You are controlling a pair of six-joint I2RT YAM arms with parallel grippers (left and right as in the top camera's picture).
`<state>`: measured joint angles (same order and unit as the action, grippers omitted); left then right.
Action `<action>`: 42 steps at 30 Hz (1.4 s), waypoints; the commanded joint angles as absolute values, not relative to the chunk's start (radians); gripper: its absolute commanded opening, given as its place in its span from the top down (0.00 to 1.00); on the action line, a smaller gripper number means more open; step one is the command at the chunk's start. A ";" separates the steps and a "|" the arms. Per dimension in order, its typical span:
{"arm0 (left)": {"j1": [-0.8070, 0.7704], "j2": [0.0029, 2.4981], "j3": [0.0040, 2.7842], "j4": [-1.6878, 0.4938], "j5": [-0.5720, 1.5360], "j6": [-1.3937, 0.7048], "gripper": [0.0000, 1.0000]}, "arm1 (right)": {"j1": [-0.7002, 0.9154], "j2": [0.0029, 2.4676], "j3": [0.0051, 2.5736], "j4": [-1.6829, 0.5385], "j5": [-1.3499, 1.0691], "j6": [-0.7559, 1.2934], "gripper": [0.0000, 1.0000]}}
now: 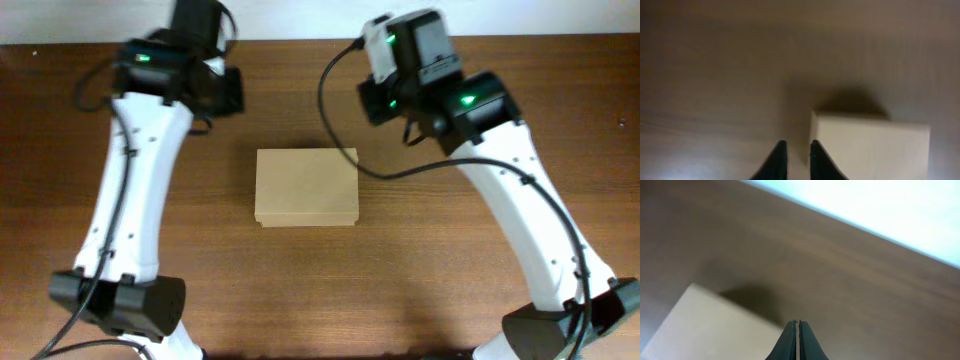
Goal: Pack container
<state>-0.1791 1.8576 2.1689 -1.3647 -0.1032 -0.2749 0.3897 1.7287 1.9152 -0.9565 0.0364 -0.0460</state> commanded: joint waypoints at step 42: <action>-0.017 1.829 2.350 -1.385 -0.188 -0.272 0.00 | 0.056 1.695 2.226 -1.018 -0.007 -0.003 0.01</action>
